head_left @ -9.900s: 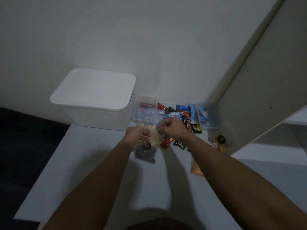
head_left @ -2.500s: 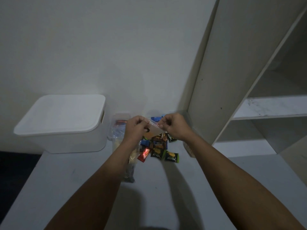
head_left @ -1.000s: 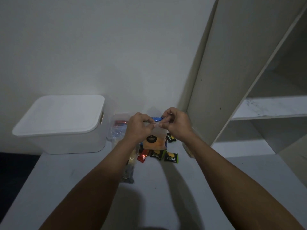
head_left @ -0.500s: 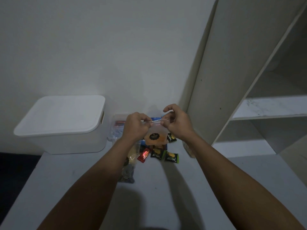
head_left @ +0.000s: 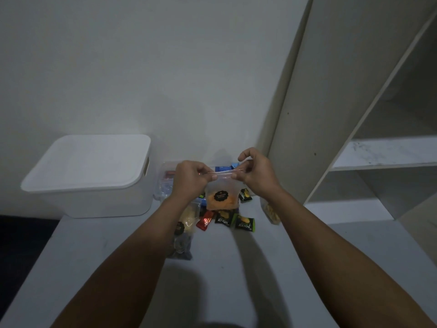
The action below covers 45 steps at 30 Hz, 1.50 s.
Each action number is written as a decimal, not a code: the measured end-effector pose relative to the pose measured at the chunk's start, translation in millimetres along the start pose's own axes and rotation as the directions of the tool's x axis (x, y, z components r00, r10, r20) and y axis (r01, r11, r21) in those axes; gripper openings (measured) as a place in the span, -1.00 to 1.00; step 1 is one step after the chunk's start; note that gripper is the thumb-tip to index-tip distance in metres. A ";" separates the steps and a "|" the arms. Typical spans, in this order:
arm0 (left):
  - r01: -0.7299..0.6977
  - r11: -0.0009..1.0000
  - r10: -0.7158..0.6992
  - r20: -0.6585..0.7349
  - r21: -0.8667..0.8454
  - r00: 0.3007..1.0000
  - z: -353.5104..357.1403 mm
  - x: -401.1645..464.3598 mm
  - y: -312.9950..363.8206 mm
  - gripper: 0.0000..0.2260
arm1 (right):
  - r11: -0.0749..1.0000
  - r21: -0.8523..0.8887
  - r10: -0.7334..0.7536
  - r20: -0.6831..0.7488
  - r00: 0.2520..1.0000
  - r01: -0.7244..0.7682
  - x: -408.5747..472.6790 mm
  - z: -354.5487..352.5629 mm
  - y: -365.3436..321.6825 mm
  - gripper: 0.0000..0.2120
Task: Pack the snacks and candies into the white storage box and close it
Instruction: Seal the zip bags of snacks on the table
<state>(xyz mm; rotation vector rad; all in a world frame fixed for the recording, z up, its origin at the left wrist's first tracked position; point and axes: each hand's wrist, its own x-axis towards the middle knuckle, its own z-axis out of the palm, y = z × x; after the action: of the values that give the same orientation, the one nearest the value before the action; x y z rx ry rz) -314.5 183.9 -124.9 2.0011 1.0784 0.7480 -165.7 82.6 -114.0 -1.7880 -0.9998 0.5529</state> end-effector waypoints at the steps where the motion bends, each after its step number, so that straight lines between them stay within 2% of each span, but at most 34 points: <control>1: 0.004 1.000 -0.004 0.007 -0.006 1.000 -0.3 0.1 -0.2 -0.88 | 1.000 0.008 -0.001 0.006 1.000 0.001 0.6 -0.9 -0.1 -0.64; 7: 0.035 0.990 -0.027 0.064 -0.135 0.998 -11.3 3.6 -2.2 -0.88 | 0.998 0.058 0.010 0.001 1.000 -0.010 2.9 -4.8 1.7 -0.65; 11: 0.035 0.988 -0.031 0.029 -0.149 0.999 -13.3 2.3 -2.6 -0.89 | 0.999 0.051 0.007 0.061 0.998 -0.010 2.7 -6.6 0.0 -0.63; 13: 0.054 0.981 -0.052 0.016 -0.184 0.999 -13.3 1.3 -4.0 -0.83 | 1.000 0.025 -0.015 0.058 0.998 0.013 2.5 -4.2 -2.1 -0.68; 16: 0.098 0.983 -0.112 -0.087 -0.155 0.990 -10.6 -1.8 -5.4 -0.58 | 0.999 0.041 -0.035 -0.005 0.999 0.035 0.0 -0.6 -3.6 -0.70; 18: 0.135 0.987 -0.151 -0.205 -0.090 0.967 -7.6 -7.4 -4.4 -0.61 | 0.998 0.035 -0.045 -0.040 0.998 0.047 -2.4 1.2 -2.8 -0.70; 19: 0.168 0.982 -0.182 -0.200 -0.085 0.963 -5.9 -10.6 -2.8 -0.69 | 0.998 0.023 -0.056 -0.050 0.997 0.057 -3.8 2.5 -2.1 -0.70; 21: 0.281 0.930 -0.297 -0.033 -0.236 0.954 -2.2 -13.6 1.4 -0.77 | 0.997 0.000 -0.080 -0.065 0.995 0.080 -6.0 5.7 -1.4 -0.70; 23: 0.469 0.775 -0.424 0.202 -0.424 0.883 -0.9 -15.2 7.9 -0.77 | 0.995 -0.011 -0.101 -0.085 0.991 0.100 -7.7 8.4 -1.3 -0.71; 24: 0.524 0.706 -0.448 0.271 -0.476 0.852 -0.7 -15.6 9.7 -0.78 | 0.994 -0.009 -0.110 -0.096 0.989 0.109 -8.8 9.2 -1.8 -0.71; 27: 0.542 0.619 -0.446 0.312 -0.569 0.838 1.6 -13.9 9.3 -0.84 | 0.992 0.005 -0.122 -0.111 0.986 0.124 -12.0 10.0 -3.1 -0.72; 31: 0.527 0.591 -0.457 0.286 -0.610 0.842 2.0 -12.1 8.4 -0.92 | 0.994 0.031 -0.107 -0.068 0.992 0.109 -14.2 8.8 -4.1 -0.69; 35: 0.500 0.637 -0.448 0.246 -0.587 0.860 3.0 -11.5 4.1 -0.90 | 0.995 -0.027 -0.097 0.092 0.991 0.100 -13.7 5.0 -7.1 -0.74; 38: 0.457 0.700 -0.417 0.205 -0.548 0.885 3.6 -12.9 1.4 -0.87 | 0.988 -0.097 -0.114 0.071 0.991 0.121 -11.1 6.8 -4.1 -0.91; 42: 0.430 0.735 -0.396 0.183 -0.524 0.900 3.2 -16.7 -1.2 -0.89 | 0.961 -0.240 -0.109 0.115 0.987 0.134 -9.3 12.5 0.0 -0.90; 45: 0.418 0.751 -0.387 0.173 -0.511 0.906 2.6 -20.4 -2.4 -0.93 | 0.956 -0.258 -0.113 0.118 0.987 0.140 -10.8 16.7 -0.5 -0.89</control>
<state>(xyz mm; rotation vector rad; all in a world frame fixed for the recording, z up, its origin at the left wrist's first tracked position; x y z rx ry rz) -323.4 166.3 -131.3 1.2423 1.0701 0.6606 -184.2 82.5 -121.3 -1.9276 -1.3002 0.4497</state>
